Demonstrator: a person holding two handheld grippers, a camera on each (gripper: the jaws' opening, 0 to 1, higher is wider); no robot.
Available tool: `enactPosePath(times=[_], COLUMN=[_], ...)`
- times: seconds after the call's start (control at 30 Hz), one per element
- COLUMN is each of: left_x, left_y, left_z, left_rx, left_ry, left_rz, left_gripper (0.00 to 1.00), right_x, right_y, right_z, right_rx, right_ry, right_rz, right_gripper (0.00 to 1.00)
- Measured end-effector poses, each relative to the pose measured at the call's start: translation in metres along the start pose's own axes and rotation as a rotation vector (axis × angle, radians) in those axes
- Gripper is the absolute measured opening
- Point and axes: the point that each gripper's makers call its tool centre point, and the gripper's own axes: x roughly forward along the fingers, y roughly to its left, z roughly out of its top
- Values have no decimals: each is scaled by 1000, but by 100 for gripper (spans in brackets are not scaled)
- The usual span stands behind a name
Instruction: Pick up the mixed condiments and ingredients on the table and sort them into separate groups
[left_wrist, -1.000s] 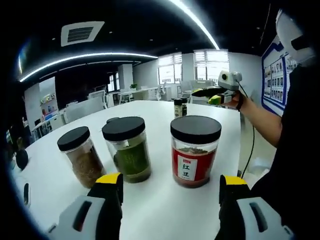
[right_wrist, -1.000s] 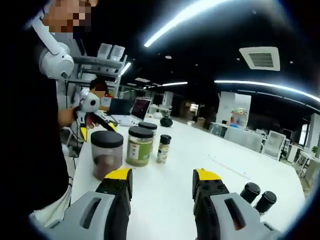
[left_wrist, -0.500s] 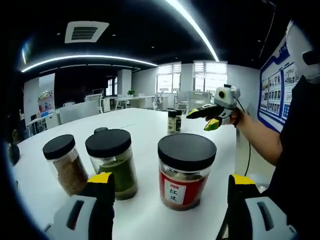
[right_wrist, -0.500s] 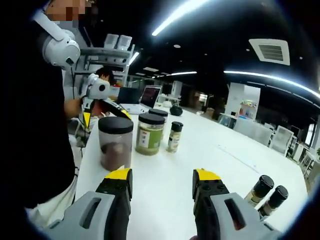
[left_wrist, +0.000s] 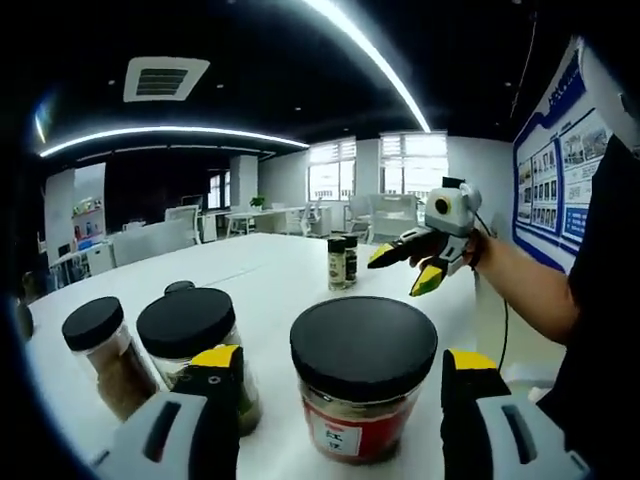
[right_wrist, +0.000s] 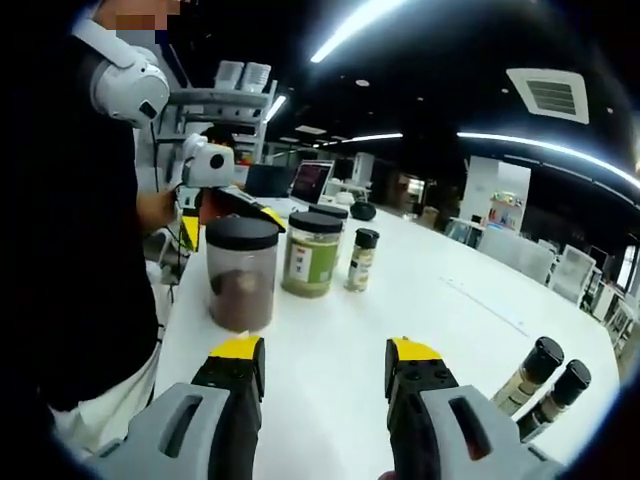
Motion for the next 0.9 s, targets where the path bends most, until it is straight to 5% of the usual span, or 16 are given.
enactPosePath(times=[0.2, 0.27, 0.5, 0.9], left_x=[12, 16, 25, 30], left_y=[-5, 4, 2, -2], left_z=[2, 12, 10, 9], left_rx=[5, 33, -50, -16], left_ry=[-14, -83, -132, -156], left_rz=[-11, 47, 35, 21], left_gripper=[84, 83, 75, 70], right_x=[1, 1, -2, 2], right_y=[-1, -1, -3, 0], right_z=[-3, -3, -6, -19], right_rx=[5, 8, 13, 22], right_ry=[10, 6, 21, 60], right_rz=[-4, -3, -2, -3], right_gripper=[48, 48, 48, 48])
